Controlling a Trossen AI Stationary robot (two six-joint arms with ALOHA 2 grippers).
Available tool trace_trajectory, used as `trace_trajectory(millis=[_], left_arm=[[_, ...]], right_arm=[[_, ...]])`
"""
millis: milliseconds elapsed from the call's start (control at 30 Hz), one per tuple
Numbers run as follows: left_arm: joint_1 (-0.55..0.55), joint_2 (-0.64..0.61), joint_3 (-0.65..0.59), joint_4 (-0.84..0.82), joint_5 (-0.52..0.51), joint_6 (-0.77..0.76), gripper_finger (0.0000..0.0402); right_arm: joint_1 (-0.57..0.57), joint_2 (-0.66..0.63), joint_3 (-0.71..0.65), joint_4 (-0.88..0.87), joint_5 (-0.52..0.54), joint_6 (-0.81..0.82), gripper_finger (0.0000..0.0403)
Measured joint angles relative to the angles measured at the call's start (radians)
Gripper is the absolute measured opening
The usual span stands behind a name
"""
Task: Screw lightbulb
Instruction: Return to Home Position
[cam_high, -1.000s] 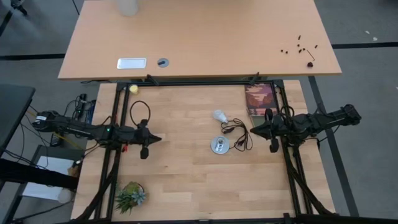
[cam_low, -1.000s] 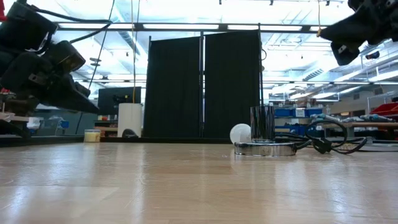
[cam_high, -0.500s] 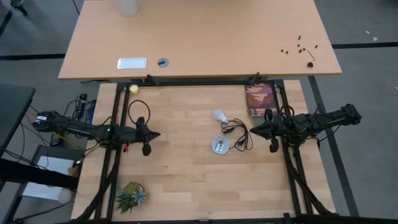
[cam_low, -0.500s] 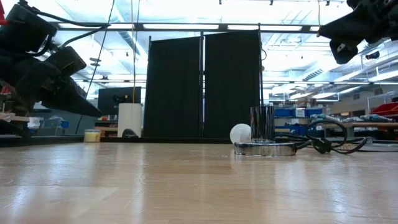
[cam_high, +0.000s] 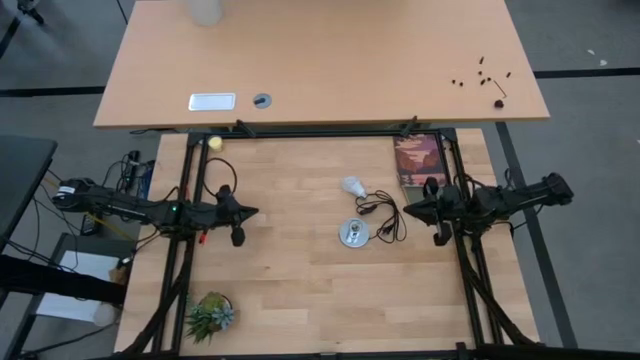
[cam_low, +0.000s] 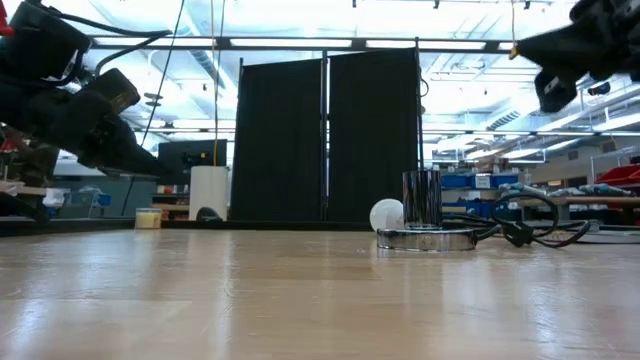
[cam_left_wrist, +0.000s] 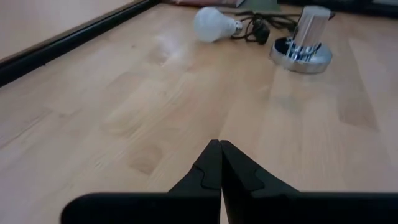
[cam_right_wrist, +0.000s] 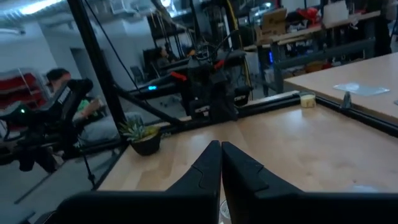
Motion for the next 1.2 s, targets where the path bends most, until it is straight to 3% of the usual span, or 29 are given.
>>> trace_trajectory(millis=[300, 500, 833, 1000, 1200], left_arm=[[0.0, 0.0, 0.0, 0.074, 0.0, -0.008, 0.0005], [0.0, 0.001, 0.001, 0.144, -0.041, -0.029, 0.0005], [0.0, 0.0, 0.001, 0.187, -0.018, -0.098, 0.0005], [0.0, 0.0, 0.001, 0.189, 0.06, -0.02, 0.0005], [0.0, 0.0, 0.001, 0.203, 0.059, 0.134, 0.0005]], right_arm=[[0.0, -0.061, -0.122, 0.162, -0.001, 0.0, 0.0021], [0.001, -0.096, -0.128, 0.158, -0.005, 0.001, 0.0022], [0.001, -0.102, -0.128, 0.136, -0.005, 0.001, 0.0022], [0.001, -0.1, -0.128, 0.137, -0.005, 0.001, 0.0021], [0.001, -0.1, -0.128, 0.137, -0.005, 0.001, 0.0022]])
